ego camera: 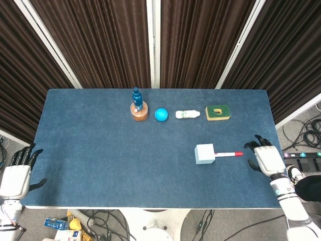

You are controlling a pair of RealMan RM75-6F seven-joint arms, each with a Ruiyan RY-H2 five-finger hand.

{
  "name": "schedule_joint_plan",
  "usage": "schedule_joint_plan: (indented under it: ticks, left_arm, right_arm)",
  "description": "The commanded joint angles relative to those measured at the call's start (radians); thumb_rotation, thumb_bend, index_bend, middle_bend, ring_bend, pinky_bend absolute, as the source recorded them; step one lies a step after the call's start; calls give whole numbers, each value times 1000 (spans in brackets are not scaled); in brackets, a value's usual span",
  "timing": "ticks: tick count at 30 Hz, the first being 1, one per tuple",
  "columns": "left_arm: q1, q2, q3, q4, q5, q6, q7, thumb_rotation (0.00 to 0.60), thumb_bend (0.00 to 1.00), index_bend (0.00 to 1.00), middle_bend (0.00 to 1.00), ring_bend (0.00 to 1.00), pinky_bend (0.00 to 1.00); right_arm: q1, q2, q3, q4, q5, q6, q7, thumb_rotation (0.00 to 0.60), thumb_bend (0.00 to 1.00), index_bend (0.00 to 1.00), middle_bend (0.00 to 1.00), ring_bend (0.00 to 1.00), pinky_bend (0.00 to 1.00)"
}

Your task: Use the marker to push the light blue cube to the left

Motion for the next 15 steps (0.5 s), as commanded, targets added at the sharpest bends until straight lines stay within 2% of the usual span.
schedule_joint_plan:
  ticks: [1, 7, 15]
  left_arm:
    - [2, 2, 1, -3, -4, -1, 1, 600, 138, 216, 157, 97, 132]
    - [2, 4, -1, -9, -10, -7, 2, 600, 138, 215, 157, 97, 132]
    - [3, 3, -1, -7, -18, -17, -3, 600, 138, 215, 157, 97, 131]
  right_arm:
    - [55, -93, 4, 98, 19, -48, -33, 600, 187, 387, 347, 88, 196]
    - [79, -192, -3, 203, 15, -48, -40, 600, 176, 457, 400, 111, 204]
    - [100, -261, -19, 279, 17, -62, -60, 600, 176, 466, 423, 118, 208]
